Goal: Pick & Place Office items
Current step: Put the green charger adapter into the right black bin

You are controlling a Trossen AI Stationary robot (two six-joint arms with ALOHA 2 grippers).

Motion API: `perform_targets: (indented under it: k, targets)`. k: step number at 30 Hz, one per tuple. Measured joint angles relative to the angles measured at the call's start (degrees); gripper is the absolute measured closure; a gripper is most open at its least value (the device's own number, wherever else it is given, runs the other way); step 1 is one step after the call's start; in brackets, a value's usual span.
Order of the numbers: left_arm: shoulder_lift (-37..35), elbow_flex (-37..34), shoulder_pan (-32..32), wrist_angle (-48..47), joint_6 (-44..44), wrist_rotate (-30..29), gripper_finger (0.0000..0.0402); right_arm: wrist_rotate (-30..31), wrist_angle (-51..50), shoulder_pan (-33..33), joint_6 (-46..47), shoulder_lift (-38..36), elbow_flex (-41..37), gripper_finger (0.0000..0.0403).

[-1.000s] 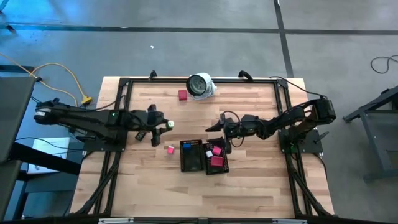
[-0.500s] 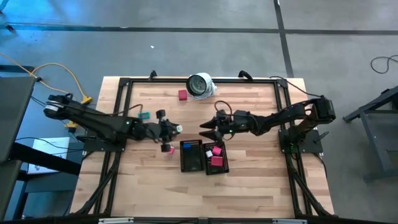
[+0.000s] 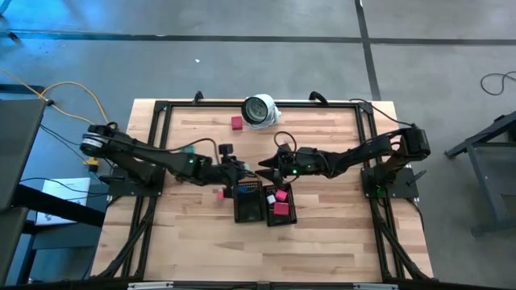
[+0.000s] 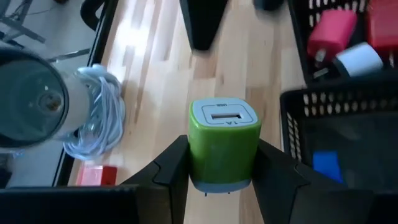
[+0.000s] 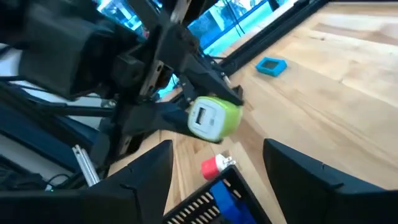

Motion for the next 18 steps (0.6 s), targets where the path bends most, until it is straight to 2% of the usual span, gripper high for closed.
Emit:
perform_targets:
  k: [7, 18]
  targets:
    - [5.44, 6.07, 1.43, -2.60, 2.06, -0.02, 0.0273, -0.10, 1.53, 1.00, -0.77, 1.54, 0.50, 0.0167]
    - [6.68, 9.17, 1.17, -3.33, 3.25, 0.39, 0.0273, 1.26, 2.58, 1.00, -2.03, 1.53, 0.54, 0.0167]
